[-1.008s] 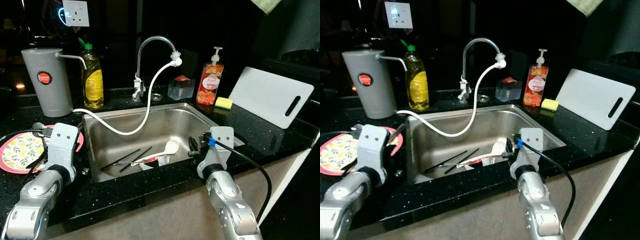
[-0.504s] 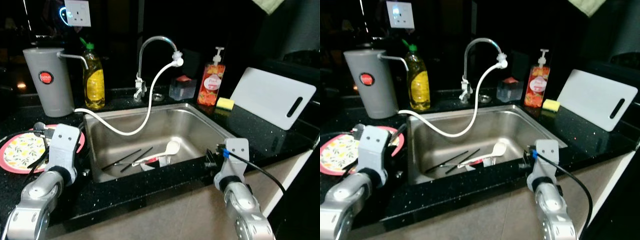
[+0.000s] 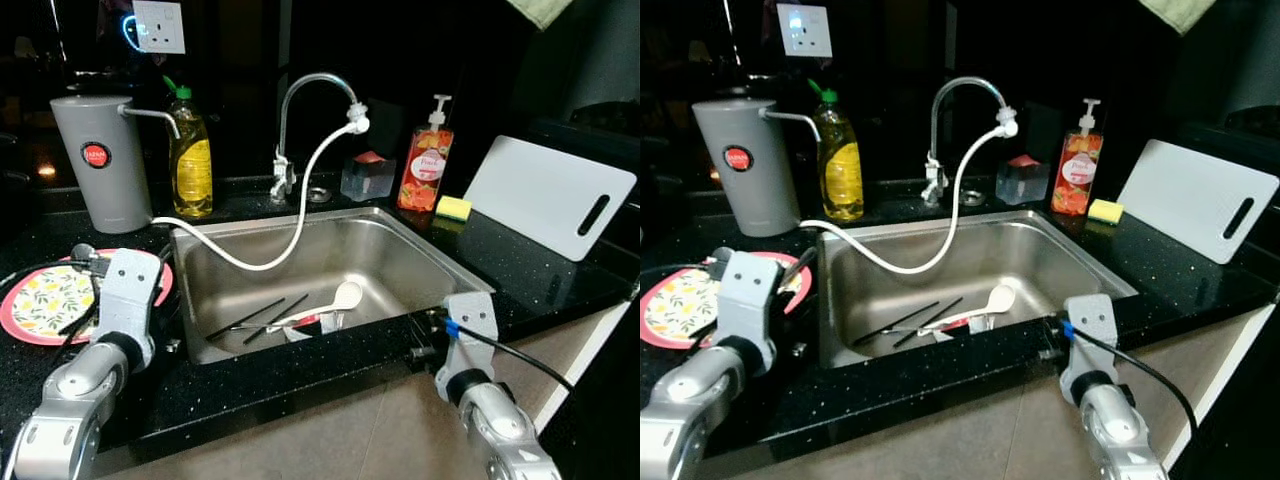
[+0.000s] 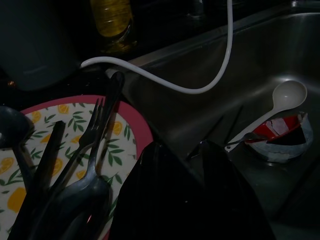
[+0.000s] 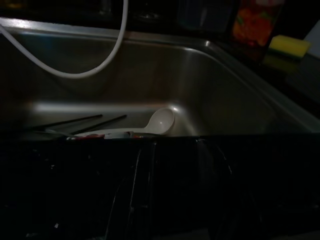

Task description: Kitchen organization

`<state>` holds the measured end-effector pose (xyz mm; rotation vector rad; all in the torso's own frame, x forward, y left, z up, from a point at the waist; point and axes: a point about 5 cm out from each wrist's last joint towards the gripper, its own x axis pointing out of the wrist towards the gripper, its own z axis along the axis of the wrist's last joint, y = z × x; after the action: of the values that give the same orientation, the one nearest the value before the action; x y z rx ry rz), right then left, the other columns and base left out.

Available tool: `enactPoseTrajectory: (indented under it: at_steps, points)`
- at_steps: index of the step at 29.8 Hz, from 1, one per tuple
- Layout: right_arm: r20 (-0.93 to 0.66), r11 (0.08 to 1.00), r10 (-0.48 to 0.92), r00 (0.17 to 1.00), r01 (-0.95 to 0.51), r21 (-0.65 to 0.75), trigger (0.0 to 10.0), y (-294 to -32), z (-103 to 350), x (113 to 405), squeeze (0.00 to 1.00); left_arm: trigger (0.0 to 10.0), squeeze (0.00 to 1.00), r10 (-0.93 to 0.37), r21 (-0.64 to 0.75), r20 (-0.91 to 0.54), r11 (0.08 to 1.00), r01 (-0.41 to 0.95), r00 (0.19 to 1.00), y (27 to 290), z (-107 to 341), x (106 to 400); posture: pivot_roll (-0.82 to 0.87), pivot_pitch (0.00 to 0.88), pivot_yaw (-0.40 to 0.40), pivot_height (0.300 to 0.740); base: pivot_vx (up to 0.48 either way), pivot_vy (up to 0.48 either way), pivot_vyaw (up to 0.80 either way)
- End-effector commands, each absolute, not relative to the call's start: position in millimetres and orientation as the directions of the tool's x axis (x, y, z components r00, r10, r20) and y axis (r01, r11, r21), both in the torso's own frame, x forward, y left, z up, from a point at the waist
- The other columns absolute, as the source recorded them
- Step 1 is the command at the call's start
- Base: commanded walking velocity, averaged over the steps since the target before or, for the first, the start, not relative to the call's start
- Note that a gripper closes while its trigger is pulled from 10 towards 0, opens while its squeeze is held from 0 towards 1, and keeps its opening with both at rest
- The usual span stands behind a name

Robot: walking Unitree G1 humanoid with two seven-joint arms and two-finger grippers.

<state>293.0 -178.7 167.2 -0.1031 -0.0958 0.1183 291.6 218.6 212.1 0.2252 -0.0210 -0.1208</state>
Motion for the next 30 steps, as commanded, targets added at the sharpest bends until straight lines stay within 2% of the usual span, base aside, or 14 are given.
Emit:
enactPoseTrajectory:
  at_steps: [1, 30]
  points:
    - [0.078, 0.985, 0.137, 0.988, -0.127, -0.119, 10.0, -178.5, 166.4, 290.2, 0.00, 10.0, 0.00, -0.127, 0.249, -0.001, 0.961, 0.123, 0.992, 219.5, 210.8, 290.1, -0.03, 0.008, -0.058, 0.740, 0.000, 0.000, 0.00]
    - [0.080, 0.991, 0.120, 0.990, -0.114, -0.073, 10.0, -172.1, 166.3, 289.7, 0.00, 10.0, 0.00, -0.115, 0.266, 0.005, 0.958, 0.109, 0.993, 222.3, 211.8, 290.2, -0.03, 0.006, -0.062, 0.740, 0.000, 0.000, 0.00]
